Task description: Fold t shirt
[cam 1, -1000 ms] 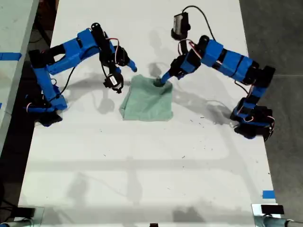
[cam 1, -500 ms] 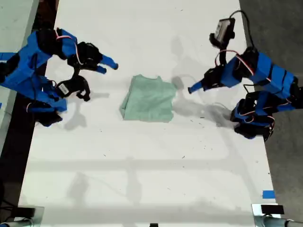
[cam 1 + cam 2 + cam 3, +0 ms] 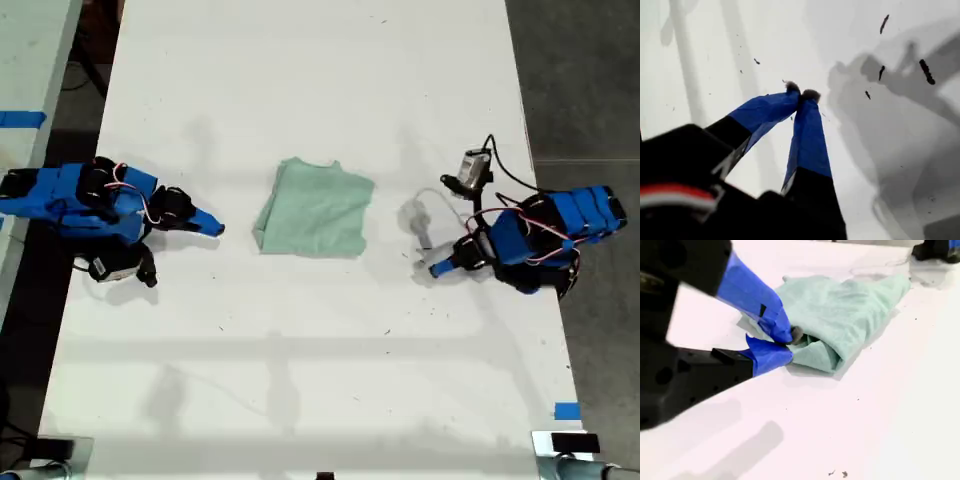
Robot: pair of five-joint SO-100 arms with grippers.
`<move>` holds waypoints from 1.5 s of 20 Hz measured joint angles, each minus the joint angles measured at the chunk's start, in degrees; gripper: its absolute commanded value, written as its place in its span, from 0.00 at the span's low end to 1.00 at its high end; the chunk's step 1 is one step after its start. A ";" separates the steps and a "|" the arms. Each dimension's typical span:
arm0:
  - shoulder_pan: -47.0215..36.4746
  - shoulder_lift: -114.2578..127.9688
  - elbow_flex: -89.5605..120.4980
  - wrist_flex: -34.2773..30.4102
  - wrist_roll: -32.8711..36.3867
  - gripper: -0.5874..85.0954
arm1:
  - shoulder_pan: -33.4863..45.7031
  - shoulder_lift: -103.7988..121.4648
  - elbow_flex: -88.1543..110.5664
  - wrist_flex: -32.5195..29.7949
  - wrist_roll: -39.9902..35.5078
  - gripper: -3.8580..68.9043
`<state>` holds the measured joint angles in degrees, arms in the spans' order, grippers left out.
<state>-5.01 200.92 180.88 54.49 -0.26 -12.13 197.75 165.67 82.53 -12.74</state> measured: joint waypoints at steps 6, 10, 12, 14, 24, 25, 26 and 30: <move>-3.69 4.31 5.36 3.16 9.93 0.01 | 5.36 2.02 8.35 -1.67 -11.78 0.21; -10.81 4.31 5.36 3.34 16.08 0.03 | 6.94 2.11 8.35 -1.76 -25.75 0.19; -10.81 4.31 5.36 3.34 16.26 0.03 | 7.47 2.11 8.44 -1.76 -29.97 0.18; -10.81 4.31 5.36 3.34 16.35 0.03 | 6.68 2.11 8.44 -1.76 -33.40 0.16; -10.81 4.31 5.36 3.34 16.35 0.03 | 6.94 2.11 8.53 -1.76 -34.01 0.15; -10.81 4.31 5.36 3.34 16.35 0.03 | 6.94 2.11 8.53 -1.76 -34.01 0.15; -10.81 4.31 5.36 3.34 16.35 0.03 | 6.94 2.11 8.53 -1.76 -34.01 0.14; -10.81 4.31 5.36 3.34 16.35 0.03 | 6.94 2.11 8.53 -1.76 -34.01 0.14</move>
<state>-15.82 205.22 186.24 57.83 16.08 -5.19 199.86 174.20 80.77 -46.76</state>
